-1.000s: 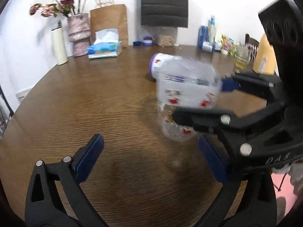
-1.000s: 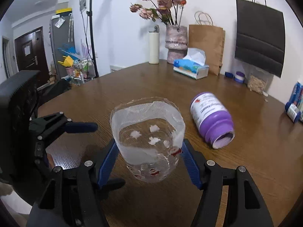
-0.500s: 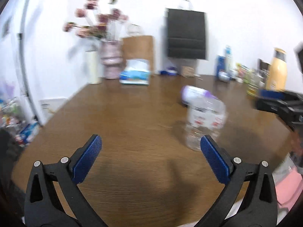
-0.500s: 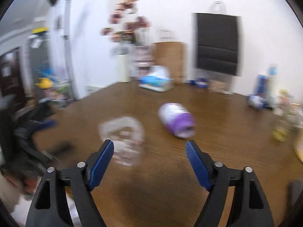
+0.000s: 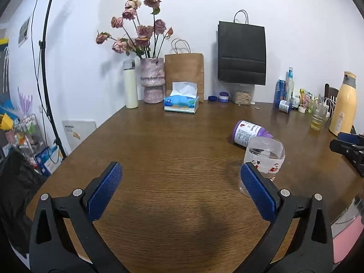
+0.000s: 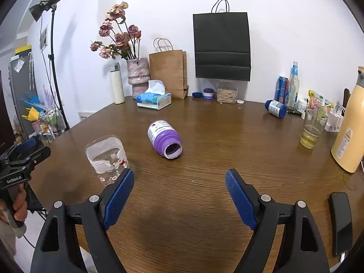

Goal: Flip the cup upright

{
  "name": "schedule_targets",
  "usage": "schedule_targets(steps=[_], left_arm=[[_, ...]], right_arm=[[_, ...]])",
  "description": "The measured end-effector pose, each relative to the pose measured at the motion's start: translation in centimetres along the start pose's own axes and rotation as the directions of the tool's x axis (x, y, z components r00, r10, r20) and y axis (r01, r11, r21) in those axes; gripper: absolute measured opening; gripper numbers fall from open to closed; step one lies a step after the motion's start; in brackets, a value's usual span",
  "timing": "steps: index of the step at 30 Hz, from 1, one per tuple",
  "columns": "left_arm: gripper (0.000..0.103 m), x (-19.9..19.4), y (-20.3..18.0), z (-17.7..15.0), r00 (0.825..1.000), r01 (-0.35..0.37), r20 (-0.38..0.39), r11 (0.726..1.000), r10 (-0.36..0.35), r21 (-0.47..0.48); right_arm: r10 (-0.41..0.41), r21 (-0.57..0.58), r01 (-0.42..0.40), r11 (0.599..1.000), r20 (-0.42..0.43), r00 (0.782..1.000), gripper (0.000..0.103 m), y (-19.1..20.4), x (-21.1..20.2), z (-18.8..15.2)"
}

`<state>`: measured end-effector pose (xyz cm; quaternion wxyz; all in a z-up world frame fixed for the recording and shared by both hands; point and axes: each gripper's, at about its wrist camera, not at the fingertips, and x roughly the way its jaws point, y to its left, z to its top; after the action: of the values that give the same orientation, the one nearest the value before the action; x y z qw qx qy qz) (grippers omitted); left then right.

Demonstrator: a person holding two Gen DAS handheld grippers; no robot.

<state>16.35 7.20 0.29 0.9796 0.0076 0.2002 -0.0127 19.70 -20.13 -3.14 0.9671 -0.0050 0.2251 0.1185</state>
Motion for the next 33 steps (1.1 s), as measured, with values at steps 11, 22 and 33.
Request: schedule_targets(steps=[11,22,33], left_arm=[[0.103,-10.4,-0.8,-5.7,0.989,0.000,0.146,0.995,0.014,-0.095],[0.103,-15.2,-1.8,-8.7,0.973,0.032,0.229,0.997,-0.016,-0.065],[0.103,-15.8,-1.7,-8.7,0.967,0.027,0.254,0.998,-0.013,-0.050]], right_arm=[[-0.017,-0.019,0.022,1.000,0.219,0.976,0.087,2.9,-8.4,-7.4],[0.039,-0.071,-0.024,0.997,0.215,0.976,0.087,6.8,-12.0,-12.4],[0.023,-0.052,-0.011,0.999,0.231,0.973,0.087,6.6,-12.2,-12.5]])
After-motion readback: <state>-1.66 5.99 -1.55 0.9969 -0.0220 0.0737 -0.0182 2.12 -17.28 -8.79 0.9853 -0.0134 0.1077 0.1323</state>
